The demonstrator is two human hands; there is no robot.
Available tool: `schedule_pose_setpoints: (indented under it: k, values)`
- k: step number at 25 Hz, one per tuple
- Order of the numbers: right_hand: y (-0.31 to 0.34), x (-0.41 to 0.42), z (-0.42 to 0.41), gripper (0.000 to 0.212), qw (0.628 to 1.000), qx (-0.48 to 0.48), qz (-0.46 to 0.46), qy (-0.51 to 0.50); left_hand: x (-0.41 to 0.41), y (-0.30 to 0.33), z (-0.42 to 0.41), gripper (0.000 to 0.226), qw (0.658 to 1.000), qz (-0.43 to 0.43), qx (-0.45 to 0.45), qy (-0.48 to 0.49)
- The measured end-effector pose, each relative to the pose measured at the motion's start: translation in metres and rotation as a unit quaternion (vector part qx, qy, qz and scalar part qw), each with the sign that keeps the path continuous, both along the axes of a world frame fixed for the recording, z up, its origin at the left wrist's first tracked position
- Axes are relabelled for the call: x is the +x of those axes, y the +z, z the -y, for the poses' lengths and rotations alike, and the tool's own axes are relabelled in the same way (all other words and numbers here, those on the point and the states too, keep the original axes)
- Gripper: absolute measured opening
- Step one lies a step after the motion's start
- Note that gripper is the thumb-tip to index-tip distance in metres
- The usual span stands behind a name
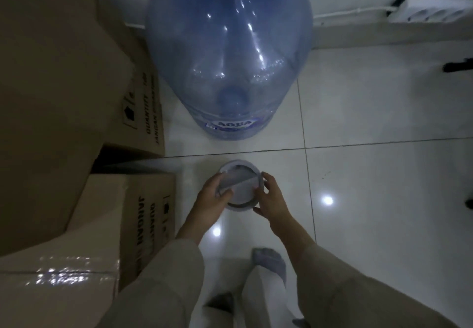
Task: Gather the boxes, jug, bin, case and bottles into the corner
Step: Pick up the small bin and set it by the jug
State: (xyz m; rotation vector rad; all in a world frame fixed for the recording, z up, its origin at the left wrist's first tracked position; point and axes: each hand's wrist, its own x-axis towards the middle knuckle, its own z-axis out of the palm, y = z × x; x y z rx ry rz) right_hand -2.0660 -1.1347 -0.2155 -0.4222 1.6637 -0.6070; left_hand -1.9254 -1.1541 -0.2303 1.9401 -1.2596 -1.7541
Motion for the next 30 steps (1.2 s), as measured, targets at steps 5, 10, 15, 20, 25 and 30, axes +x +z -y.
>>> schedule_pose_setpoints:
  k: [5, 10, 15, 20, 25, 30]
  values:
    - [0.058, 0.012, 0.006, 0.039, 0.994, -0.037, -0.068, 0.071, 0.014, 0.073, 0.009, 0.037, 0.998, -0.050, -0.015, 0.036]
    - [0.164, 0.053, 0.026, 0.035, 0.983, -0.106, -0.041, 0.143, 0.048, 0.192, 0.001, 0.033, 0.991, -0.055, -0.059, 0.109]
    - [0.291, 0.102, 0.038, 0.033, 0.955, -0.188, 0.009, 0.231, 0.106, 0.326, -0.025, 0.022, 0.981, -0.042, -0.125, 0.144]
    - [0.424, 0.134, 0.031, 0.028, 0.873, -0.269, 0.046, 0.405, 0.145, 0.451, -0.072, 0.023, 0.965, 0.044, -0.197, 0.170]
    - [0.521, 0.154, -0.002, 0.027, 0.750, -0.329, 0.081, 0.568, 0.138, 0.549, -0.145, 0.019, 0.934, 0.111, -0.227, 0.253]
    - [0.571, 0.179, -0.062, 0.026, 0.619, -0.339, 0.109, 0.700, 0.124, 0.606, -0.233, 0.021, 0.904, 0.157, -0.219, 0.332]
